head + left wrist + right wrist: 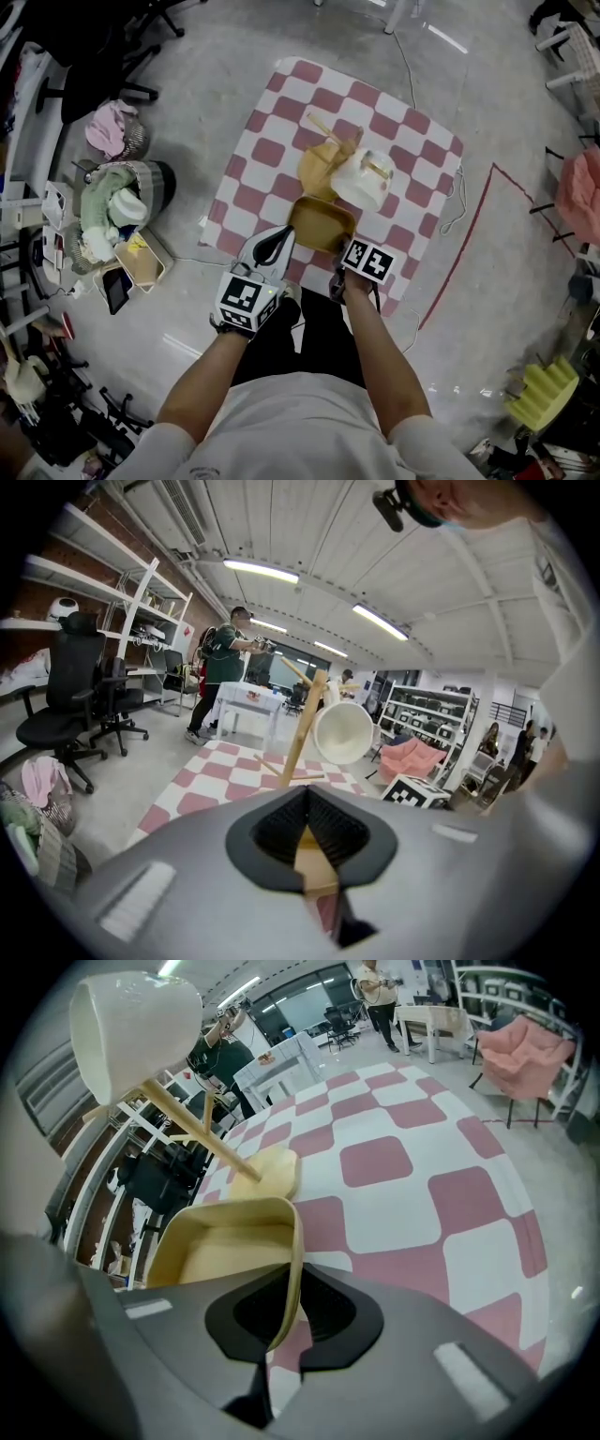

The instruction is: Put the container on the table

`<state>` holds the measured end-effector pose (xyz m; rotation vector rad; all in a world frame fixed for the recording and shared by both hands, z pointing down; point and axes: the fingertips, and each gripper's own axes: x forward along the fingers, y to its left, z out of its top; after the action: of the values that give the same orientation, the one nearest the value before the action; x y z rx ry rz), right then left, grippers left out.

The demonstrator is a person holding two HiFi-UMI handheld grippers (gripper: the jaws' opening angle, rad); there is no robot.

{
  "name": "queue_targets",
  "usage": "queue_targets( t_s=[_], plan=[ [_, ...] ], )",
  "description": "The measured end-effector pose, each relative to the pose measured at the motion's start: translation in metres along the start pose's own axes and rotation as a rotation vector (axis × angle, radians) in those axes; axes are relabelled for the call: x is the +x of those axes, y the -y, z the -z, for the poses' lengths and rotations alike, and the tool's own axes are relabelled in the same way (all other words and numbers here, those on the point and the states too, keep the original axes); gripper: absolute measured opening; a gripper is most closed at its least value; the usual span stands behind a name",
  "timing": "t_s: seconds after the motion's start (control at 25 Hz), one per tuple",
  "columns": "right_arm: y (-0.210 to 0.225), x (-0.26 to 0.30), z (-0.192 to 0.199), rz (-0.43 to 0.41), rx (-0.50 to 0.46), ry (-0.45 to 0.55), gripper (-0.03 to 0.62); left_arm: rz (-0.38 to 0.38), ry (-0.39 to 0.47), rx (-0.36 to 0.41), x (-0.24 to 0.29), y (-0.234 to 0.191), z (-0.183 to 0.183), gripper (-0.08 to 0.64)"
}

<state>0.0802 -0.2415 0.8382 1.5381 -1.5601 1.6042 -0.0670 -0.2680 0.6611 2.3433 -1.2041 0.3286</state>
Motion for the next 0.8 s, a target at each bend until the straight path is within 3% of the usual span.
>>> queue_targets(
  t_s=[0.56, 0.8],
  plan=[
    [-0.001, 0.007, 0.003, -0.011, 0.012, 0.051, 0.051, 0.000, -0.006, -0.015, -0.004, -0.005, 0.010, 0.006],
    [-0.003, -0.007, -0.011, -0.014, -0.041, 0.111, 0.063, 0.017, -0.001, -0.004, -0.004, -0.001, 0.007, 0.006]
  ],
)
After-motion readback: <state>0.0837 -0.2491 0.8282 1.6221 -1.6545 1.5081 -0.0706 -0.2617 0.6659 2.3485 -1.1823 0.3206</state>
